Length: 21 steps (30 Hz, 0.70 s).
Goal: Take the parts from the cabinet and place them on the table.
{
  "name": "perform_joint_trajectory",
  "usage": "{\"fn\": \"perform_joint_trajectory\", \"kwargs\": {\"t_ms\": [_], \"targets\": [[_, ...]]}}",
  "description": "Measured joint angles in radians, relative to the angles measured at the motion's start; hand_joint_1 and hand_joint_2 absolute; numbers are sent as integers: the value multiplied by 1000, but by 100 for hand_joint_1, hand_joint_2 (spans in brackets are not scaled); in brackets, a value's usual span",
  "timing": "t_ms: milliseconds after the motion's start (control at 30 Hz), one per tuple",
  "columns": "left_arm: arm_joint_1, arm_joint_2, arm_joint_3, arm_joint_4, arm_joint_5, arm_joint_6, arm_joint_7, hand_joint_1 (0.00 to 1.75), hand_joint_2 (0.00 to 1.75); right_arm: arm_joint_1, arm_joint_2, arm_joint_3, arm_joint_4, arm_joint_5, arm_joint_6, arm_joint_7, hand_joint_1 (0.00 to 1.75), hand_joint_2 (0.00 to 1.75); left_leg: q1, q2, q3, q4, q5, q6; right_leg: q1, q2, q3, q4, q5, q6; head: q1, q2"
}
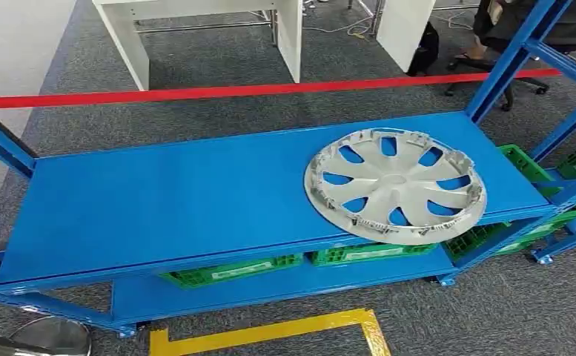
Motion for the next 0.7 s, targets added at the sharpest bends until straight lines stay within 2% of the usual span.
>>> {"fn": "perform_joint_trajectory", "kwargs": {"t_ms": [367, 500, 567, 600, 633, 667, 700], "targets": [[1, 1, 9, 0, 4, 0, 4, 0, 0, 0, 0, 0, 0, 5, 2, -2, 0, 0, -4, 0, 0, 4, -2, 3, -3, 0, 0, -1, 2, 3, -1, 0], [2, 3, 14, 0, 5, 1, 4, 0, 0, 0, 0, 0, 0, 7, 2, -2, 0, 0, -8, 0, -1, 8, -5, 12, -7, 0, 2, -3, 3, 11, -1, 0], [3, 5, 15, 0, 7, 1, 4, 0, 0, -2, 1, 0, 0, 8, 2, -3, 0, 0, -8, 0, 1, -4, 2, 22, -8, -1, 7, -9, 7, 20, -1, 0], [3, 3, 15, 0, 7, 2, 4, 0, 0, -3, 1, 0, 0, 9, 2, -3, 0, 0, 4, 1, 9, -20, 13, 30, -9, 2, 1, -6, -1, 23, 0, 0], [3, 3, 15, 0, 7, 3, 4, 0, 0, -2, 1, 0, 0, 9, 2, -4, 0, 0, 2, 1, 12, -29, 16, 34, -8, 8, -9, 16, -20, 25, 1, 0], [3, 3, 16, 0, 7, 4, 4, 0, 0, -3, 1, 0, 0, 9, 2, -4, 0, 0, 2, 1, 10, -29, 19, 38, -9, 14, -43, 82, -59, 26, 7, 0], [3, 3, 16, 0, 7, 4, 4, 0, 0, -3, 1, 0, 0, 9, 2, -4, 0, 0, 2, 2, 8, -29, 19, 38, -9, 16, -83, 164, -96, 29, 8, 0]]}}
